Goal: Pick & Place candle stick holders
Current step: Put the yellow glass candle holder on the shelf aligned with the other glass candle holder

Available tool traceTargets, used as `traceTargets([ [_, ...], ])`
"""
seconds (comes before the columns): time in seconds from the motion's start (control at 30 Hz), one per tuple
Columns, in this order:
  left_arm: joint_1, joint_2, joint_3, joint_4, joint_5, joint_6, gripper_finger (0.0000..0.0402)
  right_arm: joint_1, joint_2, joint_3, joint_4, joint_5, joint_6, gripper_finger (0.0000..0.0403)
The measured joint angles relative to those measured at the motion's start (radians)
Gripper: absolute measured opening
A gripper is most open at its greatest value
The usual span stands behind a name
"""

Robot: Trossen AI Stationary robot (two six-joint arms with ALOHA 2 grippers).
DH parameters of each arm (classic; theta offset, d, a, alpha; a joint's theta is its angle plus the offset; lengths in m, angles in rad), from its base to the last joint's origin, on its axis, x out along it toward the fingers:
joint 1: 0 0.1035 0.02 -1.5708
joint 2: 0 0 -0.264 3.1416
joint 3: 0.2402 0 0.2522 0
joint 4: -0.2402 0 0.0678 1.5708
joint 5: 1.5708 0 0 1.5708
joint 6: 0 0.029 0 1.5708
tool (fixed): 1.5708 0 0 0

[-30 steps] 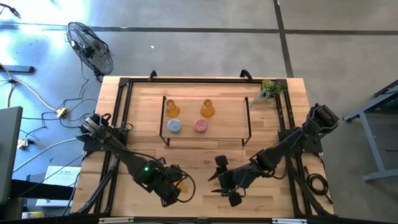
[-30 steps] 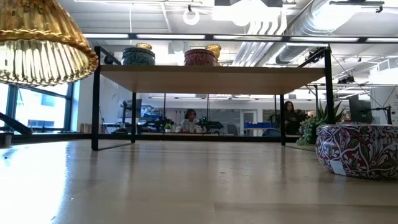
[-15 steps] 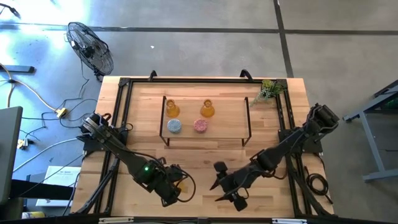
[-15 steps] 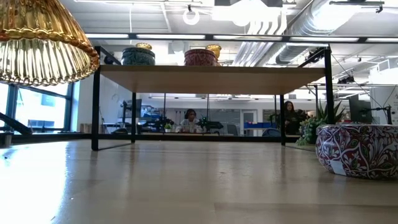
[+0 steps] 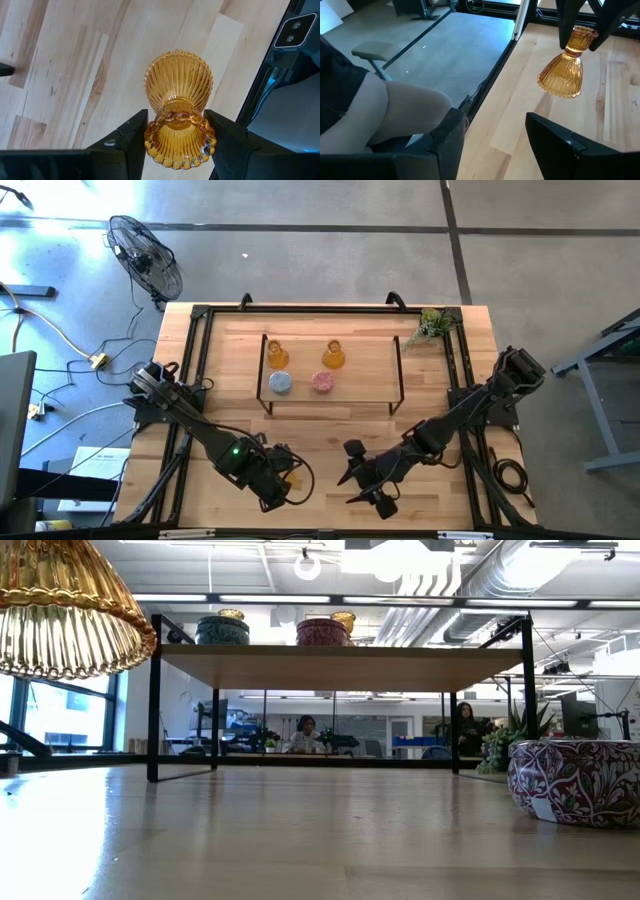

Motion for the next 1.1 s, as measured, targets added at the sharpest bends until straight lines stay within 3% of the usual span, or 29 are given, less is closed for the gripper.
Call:
traceTargets([
  [0.2,0.0,0.0,0.0,0.0,0.023,0.0,0.0171,-0.004,0.0,0.0,-0.002,-0.001,-0.085,0.0207],
  [0.6,0.0,0.0,0.0,-0.004,0.05,-0.001,0.0171,-0.006,-0.01,-0.001,0.009,-0.044,0.0,0.0209],
  [0.93,0.0,0.001,0.0,-0.004,0.049,-0.001,0.0171,-0.006,-0.01,-0.001,-0.034,-0.006,0.019,0.0283],
  [1.1,0.0,0.001,0.0,-0.004,0.045,0.001,0.0171,-0.01,-0.01,-0.001,-0.047,0.0,0.024,0.0293],
])
